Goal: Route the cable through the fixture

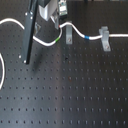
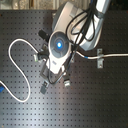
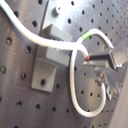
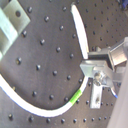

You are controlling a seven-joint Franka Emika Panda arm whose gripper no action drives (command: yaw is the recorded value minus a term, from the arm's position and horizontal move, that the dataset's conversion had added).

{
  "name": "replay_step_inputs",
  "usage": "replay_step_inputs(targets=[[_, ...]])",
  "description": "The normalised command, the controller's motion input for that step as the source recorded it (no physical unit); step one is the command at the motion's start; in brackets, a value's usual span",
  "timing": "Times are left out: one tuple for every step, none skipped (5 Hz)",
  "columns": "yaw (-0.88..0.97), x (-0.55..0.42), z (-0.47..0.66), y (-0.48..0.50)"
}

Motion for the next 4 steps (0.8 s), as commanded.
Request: replay_step_inputs(targets=[[0.0,-0.009,0.1,0.008],[0.15,-0.125,0.32,-0.083],[0.05,-0.044,0.1,-0.076],[0.0,-0.089,0.21,-0.219]])
